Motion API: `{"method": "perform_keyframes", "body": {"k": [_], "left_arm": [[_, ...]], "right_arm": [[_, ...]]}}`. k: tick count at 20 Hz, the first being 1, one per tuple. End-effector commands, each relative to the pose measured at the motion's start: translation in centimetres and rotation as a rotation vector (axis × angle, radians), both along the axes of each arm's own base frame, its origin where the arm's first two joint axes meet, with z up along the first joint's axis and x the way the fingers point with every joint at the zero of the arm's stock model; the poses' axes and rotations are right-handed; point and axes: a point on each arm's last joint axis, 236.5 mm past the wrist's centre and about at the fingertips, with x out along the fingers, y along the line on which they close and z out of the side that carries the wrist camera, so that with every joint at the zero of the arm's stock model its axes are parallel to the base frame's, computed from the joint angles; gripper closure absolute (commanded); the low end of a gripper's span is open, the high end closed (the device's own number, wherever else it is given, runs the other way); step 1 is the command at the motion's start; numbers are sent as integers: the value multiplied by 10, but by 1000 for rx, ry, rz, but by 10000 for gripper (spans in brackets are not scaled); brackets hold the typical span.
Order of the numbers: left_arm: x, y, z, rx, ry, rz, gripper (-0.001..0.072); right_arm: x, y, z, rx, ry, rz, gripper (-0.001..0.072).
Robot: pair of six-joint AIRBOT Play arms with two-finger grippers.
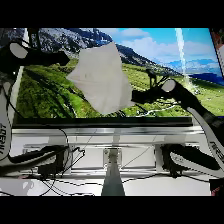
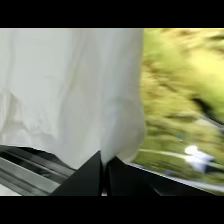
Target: Fold the clothes and pants, and hang the long-sleeved shirts on hangers.
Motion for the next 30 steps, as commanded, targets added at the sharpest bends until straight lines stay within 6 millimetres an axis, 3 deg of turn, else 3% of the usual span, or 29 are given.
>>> {"method": "perform_keyframes", "body": {"k": [1, 3, 4, 6, 12, 15, 16, 20, 24, 30], "left_arm": [[-9, -3, -3, -9, 39, -13, 41], [-18, -10, -13, -18, 92, -36, 41], [-22, -17, -18, -35, 125, -41, 42], [-28, -44, -31, -112, 193, -56, 41], [-54, -164, -105, -266, 400, -200, 42], [-64, -217, -123, -306, 372, -322, 52], [-64, -227, -125, -303, 346, -345, 88], [-47, -244, -122, -179, 105, -504, 91], [-14, -244, -113, -127, -50, -445, 90], [-36, -263, -132, 94, -127, -652, 92]], "right_arm": [[-21, -119, 38, -351, -72, 38, 701], [-26, -178, 69, -498, -154, -59, 700], [-26, -197, 84, -527, -208, -112, 700], [-23, -214, 103, -537, -284, -191, 700], [-8, -216, 103, -520, -322, -220, 700], [-4, -217, 99, -520, -318, -220, 700], [-3, -218, 97, -520, -314, -219, 700], [-1, -217, 93, -516, -304, -217, 700], [1, -218, 93, -516, -308, -219, 700], [12, -220, 100, -520, -363, -235, 700]]}}
